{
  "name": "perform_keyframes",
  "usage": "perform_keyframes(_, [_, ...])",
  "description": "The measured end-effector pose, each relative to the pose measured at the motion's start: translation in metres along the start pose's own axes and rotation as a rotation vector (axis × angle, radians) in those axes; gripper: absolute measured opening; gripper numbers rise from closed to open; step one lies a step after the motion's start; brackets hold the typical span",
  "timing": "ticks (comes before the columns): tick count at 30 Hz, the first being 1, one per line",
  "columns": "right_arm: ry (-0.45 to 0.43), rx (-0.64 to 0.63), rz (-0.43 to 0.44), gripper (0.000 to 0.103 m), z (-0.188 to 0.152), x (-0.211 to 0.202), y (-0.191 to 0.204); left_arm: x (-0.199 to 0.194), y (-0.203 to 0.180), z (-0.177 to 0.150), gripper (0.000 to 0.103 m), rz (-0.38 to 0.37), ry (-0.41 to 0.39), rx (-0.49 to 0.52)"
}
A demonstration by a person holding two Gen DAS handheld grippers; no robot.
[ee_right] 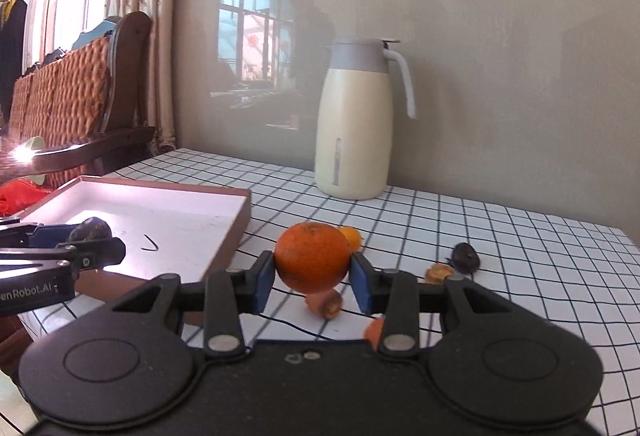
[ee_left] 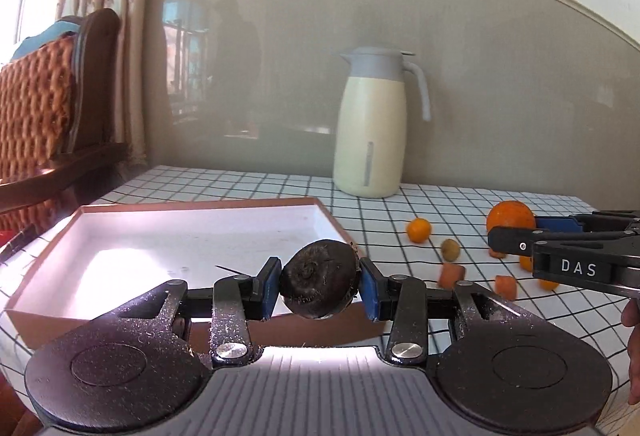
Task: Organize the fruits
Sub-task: 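Release the plum into the white tray with the left gripper while the right releases the orange there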
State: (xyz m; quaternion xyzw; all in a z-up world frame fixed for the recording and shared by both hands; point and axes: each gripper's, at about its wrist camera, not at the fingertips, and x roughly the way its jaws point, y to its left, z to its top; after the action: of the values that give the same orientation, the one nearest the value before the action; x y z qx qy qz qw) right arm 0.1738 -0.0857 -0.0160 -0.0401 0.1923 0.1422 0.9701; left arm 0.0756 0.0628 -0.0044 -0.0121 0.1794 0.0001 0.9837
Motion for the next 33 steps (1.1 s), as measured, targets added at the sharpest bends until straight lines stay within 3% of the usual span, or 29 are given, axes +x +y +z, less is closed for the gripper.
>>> perform_keyframes(4, [-0.031, -0.025, 0.061, 0.032, 0.010, 0.011, 0.029, -0.002, 0.035, 0.003, 0.042, 0.070, -0.009, -0.017])
perform_keyframes(13, [-0.013, -0.068, 0.157, 0.032, 0.037, 0.056, 0.080, 0.009, 0.106, 0.015, 0.042, 0.228, -0.029, -0.075])
perform_keyframes(24, [0.055, -0.041, 0.181, 0.032, 0.060, 0.132, 0.095, 0.047, 0.156, 0.022, 0.042, 0.351, 0.016, -0.117])
perform_keyframes(26, [0.080, -0.066, 0.180, 0.038, 0.063, 0.146, 0.098, 0.052, 0.158, 0.019, 0.045, 0.377, 0.022, -0.110])
perform_keyframes(27, [0.077, -0.080, 0.154, 0.062, 0.064, 0.152, 0.099, 0.053, 0.158, 0.017, 0.073, 0.390, 0.020, -0.109])
perform_keyframes(28, [0.038, -0.077, 0.109, 0.097, 0.062, 0.152, 0.098, 0.052, 0.156, 0.016, 0.090, 0.409, -0.001, -0.102])
perform_keyframes(29, [-0.015, -0.061, 0.075, 0.097, 0.059, 0.148, 0.095, 0.048, 0.152, 0.016, 0.103, 0.425, -0.036, -0.079])
perform_keyframes(33, [-0.033, -0.047, 0.060, 0.097, 0.056, 0.140, 0.081, 0.037, 0.145, 0.021, 0.103, 0.434, -0.091, -0.061])
